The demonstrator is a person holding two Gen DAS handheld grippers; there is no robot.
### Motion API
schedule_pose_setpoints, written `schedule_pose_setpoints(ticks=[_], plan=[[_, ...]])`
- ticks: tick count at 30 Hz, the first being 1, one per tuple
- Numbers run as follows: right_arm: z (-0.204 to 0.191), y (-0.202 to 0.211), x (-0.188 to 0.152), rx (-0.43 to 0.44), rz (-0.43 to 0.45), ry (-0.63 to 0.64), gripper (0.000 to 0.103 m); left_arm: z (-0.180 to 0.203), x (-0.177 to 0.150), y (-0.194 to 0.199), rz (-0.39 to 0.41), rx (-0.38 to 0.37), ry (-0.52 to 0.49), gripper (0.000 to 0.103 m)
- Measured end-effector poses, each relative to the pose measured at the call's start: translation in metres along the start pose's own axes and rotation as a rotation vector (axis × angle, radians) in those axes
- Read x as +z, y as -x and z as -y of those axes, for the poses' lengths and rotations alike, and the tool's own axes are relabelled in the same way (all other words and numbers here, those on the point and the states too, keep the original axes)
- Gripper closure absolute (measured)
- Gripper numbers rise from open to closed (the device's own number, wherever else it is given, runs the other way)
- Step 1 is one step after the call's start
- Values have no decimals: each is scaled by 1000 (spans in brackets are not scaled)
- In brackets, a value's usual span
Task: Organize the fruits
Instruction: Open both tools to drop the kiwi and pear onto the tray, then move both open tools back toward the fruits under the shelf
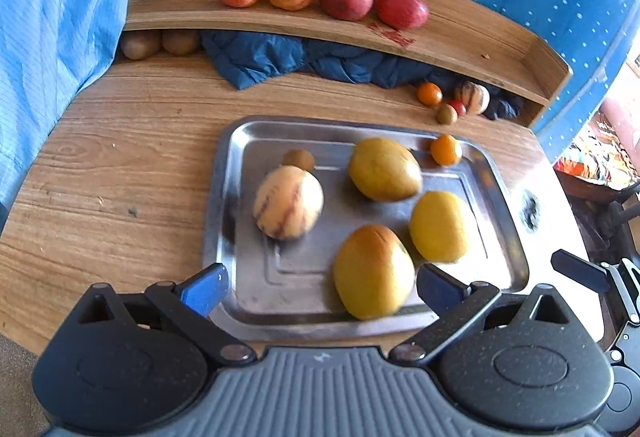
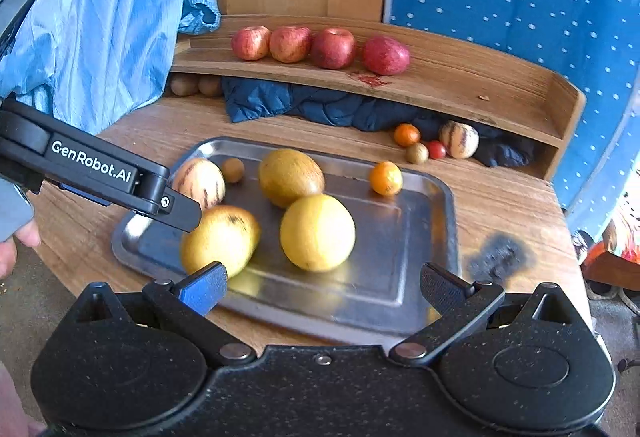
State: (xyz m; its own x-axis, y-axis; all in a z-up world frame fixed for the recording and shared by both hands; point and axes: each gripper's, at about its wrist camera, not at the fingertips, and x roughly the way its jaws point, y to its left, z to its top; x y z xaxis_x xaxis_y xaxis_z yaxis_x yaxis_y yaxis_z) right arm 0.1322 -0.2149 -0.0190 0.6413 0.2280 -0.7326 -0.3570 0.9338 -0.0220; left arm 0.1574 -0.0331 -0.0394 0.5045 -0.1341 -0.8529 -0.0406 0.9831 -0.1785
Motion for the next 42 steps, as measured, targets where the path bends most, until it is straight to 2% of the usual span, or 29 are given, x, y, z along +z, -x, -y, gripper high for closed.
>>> schedule_pose_setpoints(ticks=[8,18,30,42], plan=[[23,23,-15,-66,13,-38,1,33,-8,2,1,-31,-44,1],[51,21,-17,-98,26,-99,1,62,7,-5,16,-38,-108,1],[77,-21,18,-108,26,-97,1,66,65,-38,34,-41,-95,1],[104,-82,53,-120,6,-127,1,65,140,-100,2,-55,-54,1]])
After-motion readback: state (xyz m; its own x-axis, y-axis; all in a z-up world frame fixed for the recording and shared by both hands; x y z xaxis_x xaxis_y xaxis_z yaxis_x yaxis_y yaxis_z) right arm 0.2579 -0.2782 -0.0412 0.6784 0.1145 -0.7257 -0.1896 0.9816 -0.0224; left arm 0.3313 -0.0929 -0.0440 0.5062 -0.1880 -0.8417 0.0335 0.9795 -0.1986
